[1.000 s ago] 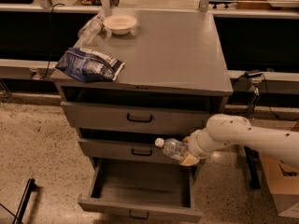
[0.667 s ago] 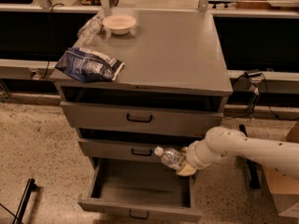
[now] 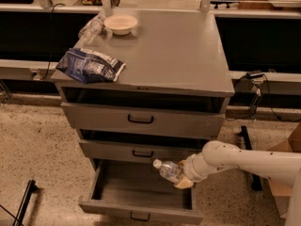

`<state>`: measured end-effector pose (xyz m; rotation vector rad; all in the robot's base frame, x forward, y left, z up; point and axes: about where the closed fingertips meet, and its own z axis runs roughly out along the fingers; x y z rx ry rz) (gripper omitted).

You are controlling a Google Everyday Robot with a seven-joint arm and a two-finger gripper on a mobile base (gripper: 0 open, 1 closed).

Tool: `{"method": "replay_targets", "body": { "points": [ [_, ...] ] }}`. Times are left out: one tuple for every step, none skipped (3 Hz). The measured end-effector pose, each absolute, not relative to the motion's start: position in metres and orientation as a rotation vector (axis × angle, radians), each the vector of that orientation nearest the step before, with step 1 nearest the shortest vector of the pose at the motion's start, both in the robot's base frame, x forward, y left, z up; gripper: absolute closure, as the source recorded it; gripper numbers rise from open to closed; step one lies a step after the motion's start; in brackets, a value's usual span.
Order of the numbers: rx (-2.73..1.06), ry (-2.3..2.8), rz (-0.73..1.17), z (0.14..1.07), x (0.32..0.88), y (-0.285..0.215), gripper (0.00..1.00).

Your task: Pick blue plastic bottle from bottom drawer and place on counter

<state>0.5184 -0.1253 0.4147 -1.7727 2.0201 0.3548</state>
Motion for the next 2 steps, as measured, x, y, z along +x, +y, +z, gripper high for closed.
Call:
{"method": "replay_targets", "body": {
  "points": [
    [-1.776,2.027,0.402,0.408,0.516,-0.122,1.0],
    [-1.708,2.076,0.486,0.367,0.508,-0.119,1.0]
  ]
}}
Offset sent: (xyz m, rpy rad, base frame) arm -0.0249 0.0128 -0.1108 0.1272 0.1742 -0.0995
